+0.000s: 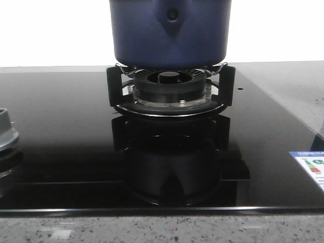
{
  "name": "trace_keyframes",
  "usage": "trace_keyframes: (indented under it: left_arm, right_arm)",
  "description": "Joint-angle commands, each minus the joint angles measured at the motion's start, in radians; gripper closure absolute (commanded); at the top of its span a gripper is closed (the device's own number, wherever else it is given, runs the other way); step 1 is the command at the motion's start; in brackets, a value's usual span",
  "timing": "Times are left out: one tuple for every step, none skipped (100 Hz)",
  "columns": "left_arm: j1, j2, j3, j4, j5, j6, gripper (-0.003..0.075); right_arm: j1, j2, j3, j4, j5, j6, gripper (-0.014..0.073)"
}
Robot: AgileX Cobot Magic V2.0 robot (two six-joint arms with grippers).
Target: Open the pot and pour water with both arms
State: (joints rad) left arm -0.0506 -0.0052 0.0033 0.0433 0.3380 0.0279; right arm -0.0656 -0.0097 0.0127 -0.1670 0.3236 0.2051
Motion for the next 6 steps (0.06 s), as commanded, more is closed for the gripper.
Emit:
trace_keyframes:
  left_arm:
    - [0.002, -0.030, 0.044, -0.010, -0.047, -0.009, 0.0741]
    - [0.002, -0.030, 0.044, -0.010, -0.047, -0.009, 0.0741]
    - [0.002, -0.030, 0.044, -0.010, -0.047, -0.009, 0.0741]
    - [0.002, -0.030, 0.044, -0.010, -0.047, -0.009, 0.0741]
    - [0.002, -0.030, 0.044, -0.010, -0.047, -0.009, 0.0741]
    - [0.002, -0.030, 0.044, -0.010, -0.047, -0.009, 0.0741]
  right_arm:
    - [-0.008, -0.020, 0.027, -0.001, -0.011, -0.009, 0.0665]
    - [-0.008, -0.020, 0.027, -0.001, -0.011, -0.009, 0.0665]
    - [-0.008, -0.020, 0.027, -0.001, -0.011, -0.009, 0.0665]
    - [-0.008, -0.020, 0.027, -0.001, -0.011, -0.009, 0.0665]
    - [-0.008, -0.020, 0.027, -0.001, -0.011, -0.009, 0.0665]
    - [-0.008, -0.020, 0.027, -0.001, -0.011, -0.009, 0.0665]
